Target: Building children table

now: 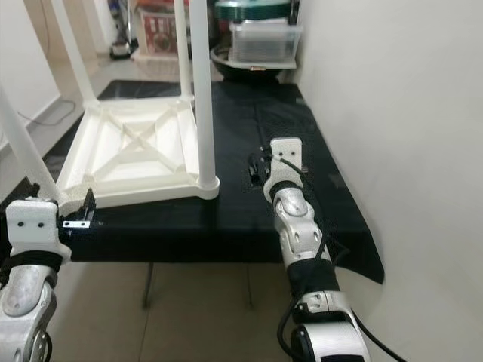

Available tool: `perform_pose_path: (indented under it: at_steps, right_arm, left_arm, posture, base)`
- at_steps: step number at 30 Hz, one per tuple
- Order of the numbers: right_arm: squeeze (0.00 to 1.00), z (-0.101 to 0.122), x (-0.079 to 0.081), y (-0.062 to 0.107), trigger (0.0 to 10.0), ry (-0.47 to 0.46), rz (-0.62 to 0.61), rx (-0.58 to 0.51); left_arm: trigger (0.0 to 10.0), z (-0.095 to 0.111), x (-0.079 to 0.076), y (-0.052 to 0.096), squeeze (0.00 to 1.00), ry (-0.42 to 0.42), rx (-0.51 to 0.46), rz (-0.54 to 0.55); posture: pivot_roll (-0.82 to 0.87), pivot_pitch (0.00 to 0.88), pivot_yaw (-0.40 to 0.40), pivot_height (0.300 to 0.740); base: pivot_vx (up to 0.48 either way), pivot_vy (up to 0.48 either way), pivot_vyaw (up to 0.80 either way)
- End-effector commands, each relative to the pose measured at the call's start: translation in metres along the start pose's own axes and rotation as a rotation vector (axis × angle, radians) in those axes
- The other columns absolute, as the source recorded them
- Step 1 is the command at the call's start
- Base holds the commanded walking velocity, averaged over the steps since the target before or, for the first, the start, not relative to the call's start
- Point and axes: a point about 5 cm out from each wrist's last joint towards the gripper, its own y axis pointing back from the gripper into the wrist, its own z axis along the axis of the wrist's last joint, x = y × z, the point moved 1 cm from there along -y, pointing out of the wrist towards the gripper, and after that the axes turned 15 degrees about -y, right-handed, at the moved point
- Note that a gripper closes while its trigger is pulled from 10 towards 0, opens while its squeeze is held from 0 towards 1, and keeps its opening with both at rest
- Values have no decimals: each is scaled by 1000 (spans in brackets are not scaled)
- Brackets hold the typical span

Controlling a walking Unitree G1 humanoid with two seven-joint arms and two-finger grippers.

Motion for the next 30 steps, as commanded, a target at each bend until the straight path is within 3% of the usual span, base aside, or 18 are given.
perform_pose_path:
  at_steps: [1,10,15,19,27,28,30]
  right_arm:
    - [851,-4,2,0,10000,10,-3,19]
    - [788,-18,7,5,10000,22,-12,65]
    - [765,-16,4,5,10000,23,-32,61]
    - [753,-9,-6,2,10000,30,-95,28]
    - [749,-2,-13,2,10000,27,-93,10]
    - [741,1,-13,2,10000,26,-60,8]
    - [745,10,2,6,10000,-38,210,17]
  left_arm:
    - [10000,1,2,0,0,12,-6,-1]
    - [10000,1,3,3,0,8,-8,-12]
    - [10000,1,-1,3,0,4,-5,-32]
    - [10000,2,-6,6,0,0,-11,-54]
    - [10000,2,-11,9,0,4,-11,-69]
    - [10000,2,-12,11,0,4,-11,-74]
    - [10000,1,-14,13,0,1,-5,-81]
  posture:
    - [51,0,-62,740]
    - [62,0,-67,740]
    - [62,0,-66,740]
    - [63,0,-69,740]
    - [60,0,-71,740]
    - [60,0,-71,740]
    - [58,0,-69,740]
  base:
    - [480,0,0]
    - [447,0,0]
    - [0,0,0]
    - [0,0,0]
    - [0,0,0]
    - [0,0,0]
    - [0,0,0]
